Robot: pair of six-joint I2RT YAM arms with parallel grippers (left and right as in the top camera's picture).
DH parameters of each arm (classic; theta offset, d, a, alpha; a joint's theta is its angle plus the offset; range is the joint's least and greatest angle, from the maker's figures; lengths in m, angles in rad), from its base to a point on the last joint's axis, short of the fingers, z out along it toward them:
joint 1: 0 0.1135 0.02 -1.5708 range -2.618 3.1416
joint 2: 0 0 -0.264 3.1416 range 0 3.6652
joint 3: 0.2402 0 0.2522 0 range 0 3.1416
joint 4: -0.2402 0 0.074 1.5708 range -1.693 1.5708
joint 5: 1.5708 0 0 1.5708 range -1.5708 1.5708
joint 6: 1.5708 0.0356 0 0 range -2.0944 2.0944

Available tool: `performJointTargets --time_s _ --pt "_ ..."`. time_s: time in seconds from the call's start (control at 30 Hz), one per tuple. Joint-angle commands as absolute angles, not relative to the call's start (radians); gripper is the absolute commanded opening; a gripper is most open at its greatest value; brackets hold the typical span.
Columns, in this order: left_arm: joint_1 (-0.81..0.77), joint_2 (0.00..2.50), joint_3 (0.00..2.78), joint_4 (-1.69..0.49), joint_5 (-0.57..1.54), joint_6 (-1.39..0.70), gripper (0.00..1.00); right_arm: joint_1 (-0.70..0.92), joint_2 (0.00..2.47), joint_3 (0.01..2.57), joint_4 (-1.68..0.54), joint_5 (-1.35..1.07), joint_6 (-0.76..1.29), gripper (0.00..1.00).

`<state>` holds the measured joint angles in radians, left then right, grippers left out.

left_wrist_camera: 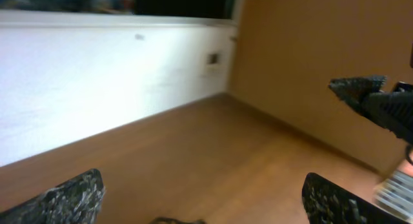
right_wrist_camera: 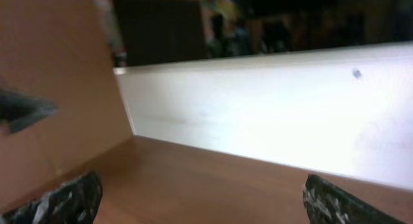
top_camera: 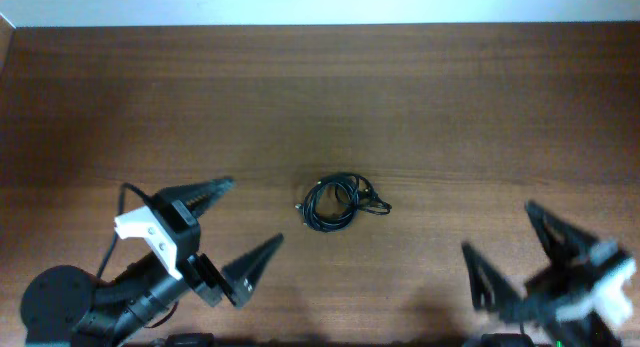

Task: Untangle cables
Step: 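Raise both grippers and move them toward the black cable bundle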

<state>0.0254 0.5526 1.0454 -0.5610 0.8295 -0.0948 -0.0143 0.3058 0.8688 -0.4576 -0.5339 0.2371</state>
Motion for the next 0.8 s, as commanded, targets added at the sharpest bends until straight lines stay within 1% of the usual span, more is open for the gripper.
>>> performJointTargets --time_s 0.0,0.07,0.1,0.2,0.27,0.37,0.5,0.53,0.6,0.63,0.67,0.77 --pt "0.022 0.570 1.059 -0.531 0.590 -0.086 0.99 -0.020 0.523 0.918 -0.439 -0.461 0.271 0.99" --pt "0.022 0.637 1.059 -0.534 0.495 -0.086 0.99 -0.020 0.714 1.002 -0.473 -0.463 0.266 0.99" --pt "0.022 0.665 1.059 -0.542 0.485 -0.086 0.99 -0.020 0.769 1.031 -0.505 -0.474 0.258 0.99" --pt "0.022 0.802 1.060 -0.595 0.483 -0.096 0.99 -0.020 0.970 1.151 -0.687 -0.588 0.114 0.99" --pt "0.022 0.906 1.060 -0.605 0.572 -0.101 0.99 -0.020 1.119 1.238 -0.850 -0.599 -0.025 0.99" --pt "0.022 1.003 1.060 -0.609 0.683 -0.101 0.99 -0.020 1.237 1.274 -0.973 -0.597 -0.154 0.99" --pt "0.019 1.056 1.060 -0.617 0.816 -0.086 0.99 0.014 1.288 1.274 -0.997 -0.599 -0.167 0.99" --pt "0.019 1.056 1.060 -0.619 0.836 -0.067 0.99 0.038 1.290 1.274 -1.008 -0.598 -0.220 0.99" --pt "0.019 1.056 1.060 -0.622 0.879 -0.067 0.99 0.094 1.293 1.274 -1.047 -0.598 -0.435 0.99" --pt "0.019 1.056 1.060 -0.623 0.897 -0.067 0.99 0.112 1.295 1.274 -1.051 -0.598 -0.492 0.99" --pt "0.019 1.056 1.059 -0.623 0.914 -0.067 0.99 0.141 1.304 1.272 -1.024 -0.595 -0.524 0.99" --pt "0.019 1.056 1.059 -0.631 0.922 -0.067 0.99 0.163 1.333 1.272 -0.869 -0.583 -0.519 0.99"
